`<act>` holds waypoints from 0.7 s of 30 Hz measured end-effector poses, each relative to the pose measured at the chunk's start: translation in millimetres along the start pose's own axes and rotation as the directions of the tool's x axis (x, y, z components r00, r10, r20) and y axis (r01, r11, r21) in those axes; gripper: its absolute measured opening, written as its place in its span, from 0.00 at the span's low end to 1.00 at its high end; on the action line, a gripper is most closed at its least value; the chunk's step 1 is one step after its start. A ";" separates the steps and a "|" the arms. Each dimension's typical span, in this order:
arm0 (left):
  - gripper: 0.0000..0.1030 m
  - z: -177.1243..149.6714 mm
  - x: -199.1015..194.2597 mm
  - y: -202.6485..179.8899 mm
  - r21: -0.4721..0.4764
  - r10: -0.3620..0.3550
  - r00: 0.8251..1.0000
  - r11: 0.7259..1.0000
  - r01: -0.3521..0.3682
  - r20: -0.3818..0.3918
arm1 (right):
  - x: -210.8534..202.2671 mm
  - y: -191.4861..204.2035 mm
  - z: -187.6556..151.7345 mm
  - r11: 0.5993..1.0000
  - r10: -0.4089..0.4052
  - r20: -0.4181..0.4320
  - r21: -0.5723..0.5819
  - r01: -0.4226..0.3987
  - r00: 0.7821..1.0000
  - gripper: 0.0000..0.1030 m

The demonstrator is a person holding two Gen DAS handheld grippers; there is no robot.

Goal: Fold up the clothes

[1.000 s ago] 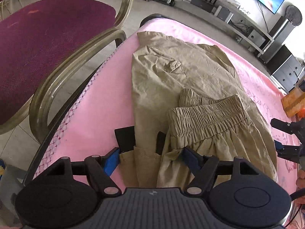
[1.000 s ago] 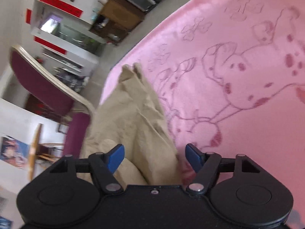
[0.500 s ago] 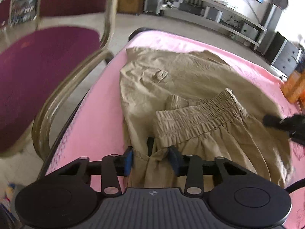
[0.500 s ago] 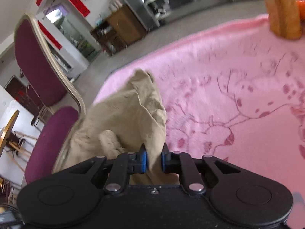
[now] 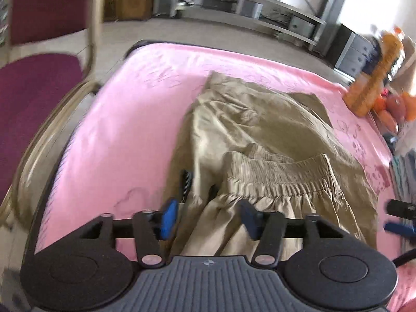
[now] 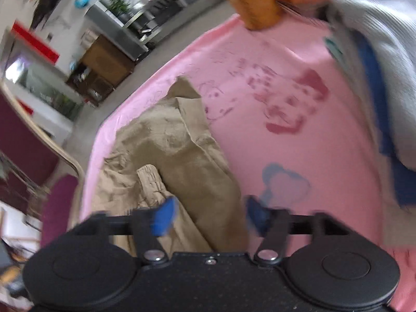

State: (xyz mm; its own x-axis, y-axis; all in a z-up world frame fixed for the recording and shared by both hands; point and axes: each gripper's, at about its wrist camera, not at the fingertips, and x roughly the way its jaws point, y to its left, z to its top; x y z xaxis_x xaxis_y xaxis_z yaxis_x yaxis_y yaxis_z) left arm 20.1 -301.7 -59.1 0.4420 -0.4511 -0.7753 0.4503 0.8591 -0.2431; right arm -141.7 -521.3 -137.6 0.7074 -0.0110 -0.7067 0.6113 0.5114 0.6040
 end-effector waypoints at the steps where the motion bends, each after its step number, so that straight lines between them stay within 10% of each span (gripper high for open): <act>1: 0.67 -1.5 -4.0 3.0 -0.016 -0.003 1.000 1.000 0.003 -0.001 | -8.6 -6.6 -1.3 0.999 0.033 -0.004 0.028 -0.033 0.999 0.76; 8: 0.75 -30.8 -13.4 29.5 -0.136 -0.051 0.995 0.990 0.039 -0.086 | -13.9 -36.7 -30.0 0.981 0.152 -0.128 0.144 -0.133 0.980 0.85; 15: 0.65 -36.2 10.9 11.5 -0.043 -0.050 0.986 0.998 0.044 -0.157 | 23.7 -3.3 -46.0 0.995 0.071 -0.184 -0.056 -0.083 0.980 0.85; 19: 0.62 -39.0 18.7 -6.9 0.063 0.013 0.990 0.998 -0.004 -0.144 | 33.0 15.8 -54.9 0.980 0.015 -0.139 -0.197 -0.042 0.990 0.81; 21: 0.49 -40.2 18.5 -11.6 0.081 0.015 0.990 0.997 -0.003 -0.141 | 34.7 23.2 -60.8 0.963 -0.024 -0.110 -0.269 -0.006 0.994 0.61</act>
State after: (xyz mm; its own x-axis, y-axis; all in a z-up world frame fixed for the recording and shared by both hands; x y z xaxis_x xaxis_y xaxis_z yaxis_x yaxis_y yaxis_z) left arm -8.1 -310.3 -94.0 0.3345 -0.3996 -0.8535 0.5103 0.8382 -0.1924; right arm -124.5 -457.5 -170.5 0.6491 0.0713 -0.7574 0.4889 0.7236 0.4872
